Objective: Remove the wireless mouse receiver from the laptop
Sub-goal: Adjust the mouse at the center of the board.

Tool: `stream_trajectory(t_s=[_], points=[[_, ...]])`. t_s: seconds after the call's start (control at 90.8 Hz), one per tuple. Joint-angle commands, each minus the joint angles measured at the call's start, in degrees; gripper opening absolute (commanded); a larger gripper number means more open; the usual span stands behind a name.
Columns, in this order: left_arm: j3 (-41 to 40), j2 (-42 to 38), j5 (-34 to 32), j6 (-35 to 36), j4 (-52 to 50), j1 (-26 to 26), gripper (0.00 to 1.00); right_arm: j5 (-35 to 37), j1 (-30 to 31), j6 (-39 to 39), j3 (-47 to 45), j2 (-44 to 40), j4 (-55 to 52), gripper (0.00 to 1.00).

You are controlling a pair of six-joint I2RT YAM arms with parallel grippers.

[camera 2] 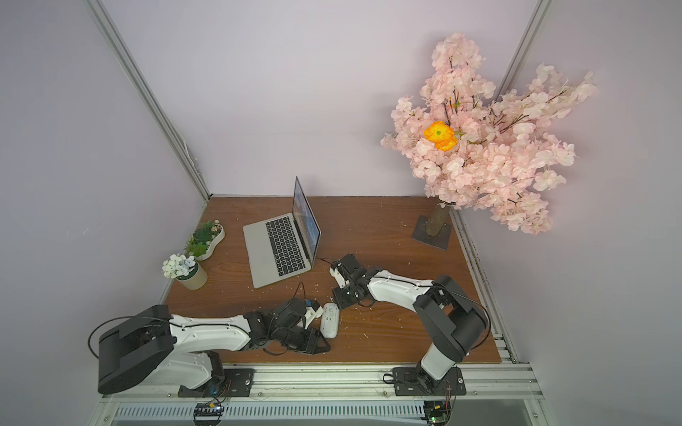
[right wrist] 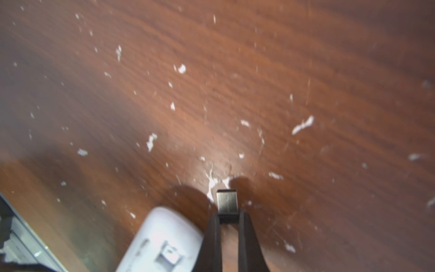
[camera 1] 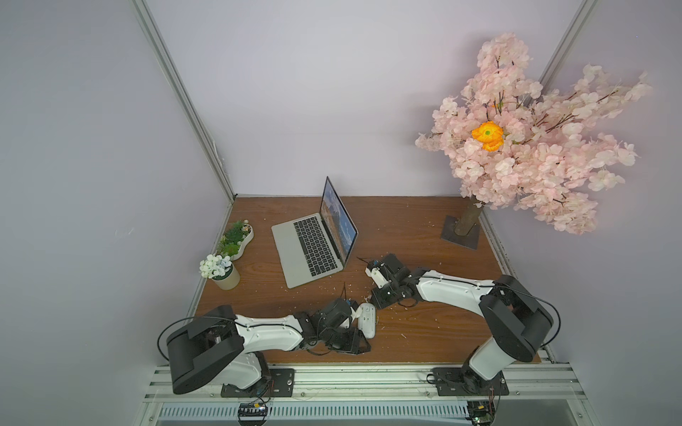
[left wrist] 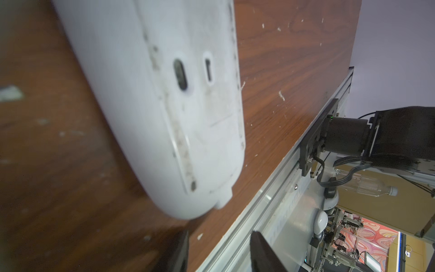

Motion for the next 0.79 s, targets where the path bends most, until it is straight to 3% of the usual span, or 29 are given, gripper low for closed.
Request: stream_trajectory(t_s=[0.0, 0.308, 0.473, 0.782], points=[[0.03, -0.27, -4.38, 1.28, -4.90, 1.77, 0.45, -1.61, 0.40, 0.96, -2.21, -2.74, 1.07, 0.00], [-0.33, -2.29, -7.53, 1.25, -6.24, 6.01, 0.44, -1.72, 1.26, 2.96, -7.07, -7.97, 0.83, 0.00], [3.82, 0.73, -10.44, 3.37, -9.51, 6.68, 0.44, -1.84, 2.67, 5.40, -9.99, -12.08, 0.28, 0.00], [9.11, 7.13, -12.18, 1.75, -6.28, 8.13, 0.37, -1.75, 6.80, 10.63, -16.96, -18.75, 2.33, 0.00]])
